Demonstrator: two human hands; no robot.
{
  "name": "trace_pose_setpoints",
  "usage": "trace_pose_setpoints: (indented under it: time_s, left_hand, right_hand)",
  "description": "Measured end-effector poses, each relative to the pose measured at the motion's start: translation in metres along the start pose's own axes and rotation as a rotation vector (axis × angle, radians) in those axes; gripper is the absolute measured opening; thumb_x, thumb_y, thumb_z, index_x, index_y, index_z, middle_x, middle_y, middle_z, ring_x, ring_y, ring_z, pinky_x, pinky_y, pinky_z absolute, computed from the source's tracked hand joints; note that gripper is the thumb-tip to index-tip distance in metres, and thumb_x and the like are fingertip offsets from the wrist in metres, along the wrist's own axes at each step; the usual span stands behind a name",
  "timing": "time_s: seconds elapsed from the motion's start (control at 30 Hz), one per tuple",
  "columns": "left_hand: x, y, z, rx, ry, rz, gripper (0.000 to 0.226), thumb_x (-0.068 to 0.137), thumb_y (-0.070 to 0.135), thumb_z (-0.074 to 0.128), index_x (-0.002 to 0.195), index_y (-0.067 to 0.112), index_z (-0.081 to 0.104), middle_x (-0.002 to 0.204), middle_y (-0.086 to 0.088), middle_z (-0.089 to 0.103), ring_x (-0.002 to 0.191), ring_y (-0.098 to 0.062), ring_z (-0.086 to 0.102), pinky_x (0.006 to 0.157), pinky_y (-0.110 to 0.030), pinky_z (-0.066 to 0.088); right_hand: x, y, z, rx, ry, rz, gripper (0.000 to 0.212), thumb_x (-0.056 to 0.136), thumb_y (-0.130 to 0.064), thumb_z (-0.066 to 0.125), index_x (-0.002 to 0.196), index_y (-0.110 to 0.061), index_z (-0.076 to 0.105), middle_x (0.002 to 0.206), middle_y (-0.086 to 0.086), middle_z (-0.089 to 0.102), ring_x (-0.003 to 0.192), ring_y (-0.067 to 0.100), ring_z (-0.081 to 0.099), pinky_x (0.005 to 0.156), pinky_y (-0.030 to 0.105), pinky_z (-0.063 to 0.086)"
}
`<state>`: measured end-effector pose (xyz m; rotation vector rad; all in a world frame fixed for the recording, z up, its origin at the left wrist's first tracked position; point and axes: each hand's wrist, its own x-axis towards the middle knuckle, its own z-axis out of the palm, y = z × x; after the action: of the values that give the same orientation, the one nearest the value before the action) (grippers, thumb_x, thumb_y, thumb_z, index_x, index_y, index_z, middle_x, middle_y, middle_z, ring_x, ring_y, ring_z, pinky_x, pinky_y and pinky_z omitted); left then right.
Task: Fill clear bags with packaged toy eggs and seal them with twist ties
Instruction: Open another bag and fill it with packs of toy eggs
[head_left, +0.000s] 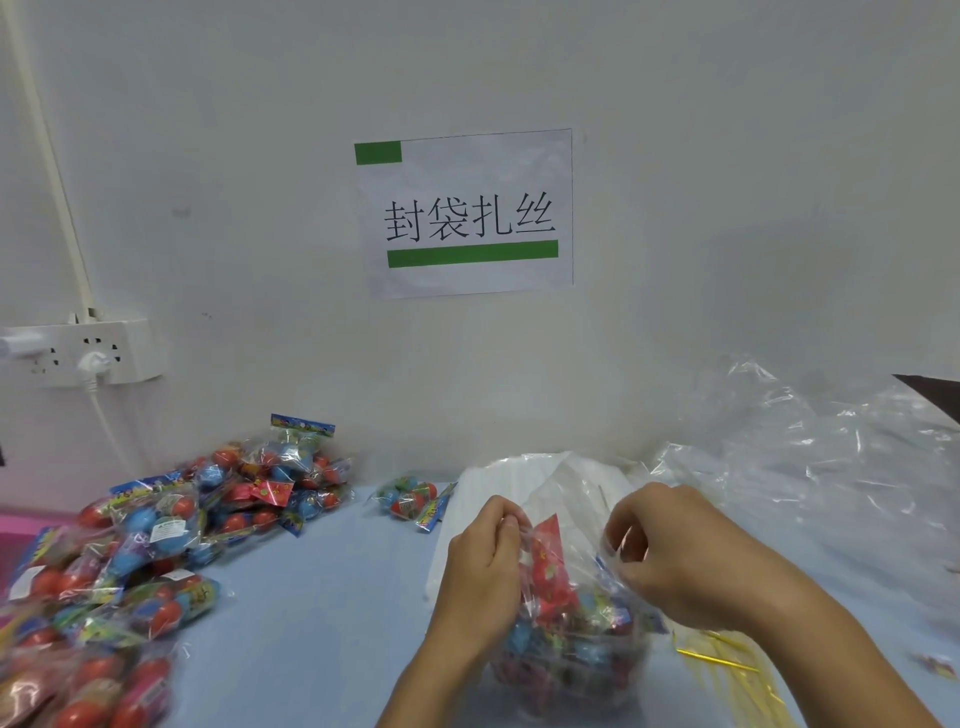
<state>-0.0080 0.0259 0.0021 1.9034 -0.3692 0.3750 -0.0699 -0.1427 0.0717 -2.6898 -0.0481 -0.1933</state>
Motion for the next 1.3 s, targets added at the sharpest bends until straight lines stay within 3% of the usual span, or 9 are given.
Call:
trace_pose_setpoints:
  time_s: [0.27,0.5,0.67,0.77,0.87,0.93,1.1,1.2,1.3]
  left_hand:
    - [-0.001,0.003,-0.002,0.008,0.003,-0.016,0.029,0.107,0.021,0.036,0.085,0.024,0.054,0.084,0.008,0.06,0.083,-0.007,0.058,0.065,-0.007,0.042]
    - [0.0,0.003,-0.003,-0.027,0.047,-0.061,0.027,0.107,0.019,0.037,0.087,0.021,0.056,0.085,0.003,0.064,0.086,-0.015,0.063,0.07,-0.021,0.05]
    - [0.004,0.001,-0.007,-0.119,0.1,-0.172,0.027,0.105,0.012,0.038,0.088,0.016,0.058,0.083,-0.003,0.069,0.083,-0.018,0.067,0.062,-0.016,0.045]
    - [0.006,0.0,-0.01,-0.171,0.128,-0.242,0.029,0.105,0.012,0.035,0.091,0.015,0.06,0.087,-0.006,0.07,0.081,-0.017,0.067,0.054,-0.011,0.042]
    - [0.005,0.001,-0.011,-0.216,0.162,-0.26,0.03,0.105,0.01,0.035,0.093,0.016,0.061,0.087,-0.006,0.071,0.082,-0.018,0.068,0.059,-0.017,0.043]
    - [0.005,0.002,-0.011,-0.226,0.175,-0.242,0.029,0.104,0.009,0.035,0.095,0.018,0.062,0.088,-0.005,0.071,0.085,-0.02,0.069,0.062,-0.021,0.044]
    - [0.003,0.007,-0.008,-0.164,0.184,-0.086,0.022,0.099,0.01,0.052,0.104,0.031,0.056,0.104,0.01,0.063,0.099,-0.009,0.061,0.07,-0.011,0.047]
    - [0.001,0.01,-0.006,-0.021,0.21,0.07,0.033,0.089,0.01,0.067,0.102,0.035,0.049,0.108,0.013,0.055,0.106,-0.003,0.05,0.083,-0.015,0.04]
    - [-0.002,0.017,-0.005,0.112,0.257,0.218,0.033,0.081,0.015,0.074,0.087,0.033,0.047,0.097,0.014,0.048,0.099,-0.004,0.043,0.082,-0.015,0.036]
  right_hand:
    - [-0.001,-0.001,-0.001,0.025,0.046,0.069,0.027,0.08,-0.015,0.057,0.095,-0.038,0.059,0.087,-0.011,0.063,0.079,0.004,0.059,0.064,0.022,0.048]
    - [-0.001,-0.008,-0.008,0.306,0.117,0.01,0.03,0.081,-0.008,0.065,0.098,-0.033,0.064,0.066,-0.006,0.072,0.055,-0.002,0.063,0.049,0.009,0.041]
    - [-0.004,-0.014,-0.019,0.665,0.317,-0.103,0.023,0.091,-0.004,0.063,0.093,-0.024,0.074,0.076,-0.003,0.076,0.071,0.012,0.075,0.071,0.029,0.06]
    - [-0.005,-0.009,-0.029,0.826,0.486,-0.139,0.029,0.093,0.003,0.057,0.086,-0.017,0.077,0.075,0.002,0.076,0.071,0.015,0.076,0.066,0.023,0.06]
    - [-0.003,0.008,-0.034,0.72,0.611,-0.049,0.033,0.091,0.001,0.054,0.083,-0.022,0.076,0.073,-0.003,0.075,0.062,0.01,0.072,0.062,0.024,0.054]
    - [0.0,0.023,-0.035,0.605,0.518,0.053,0.031,0.091,-0.003,0.055,0.084,-0.026,0.076,0.074,-0.005,0.076,0.061,0.009,0.071,0.067,0.03,0.051]
    - [0.001,0.036,-0.026,0.387,-0.027,0.094,0.027,0.093,-0.014,0.06,0.102,-0.037,0.073,0.08,-0.013,0.076,0.076,0.017,0.071,0.074,0.031,0.057]
    - [0.0,0.027,-0.019,0.421,-0.081,0.017,0.017,0.094,-0.032,0.063,0.104,-0.045,0.069,0.086,-0.022,0.074,0.08,0.004,0.071,0.069,0.017,0.053]
    - [0.003,0.017,-0.011,0.431,-0.064,-0.014,0.013,0.09,-0.041,0.067,0.102,-0.039,0.069,0.082,-0.014,0.075,0.078,0.01,0.074,0.075,0.029,0.053]
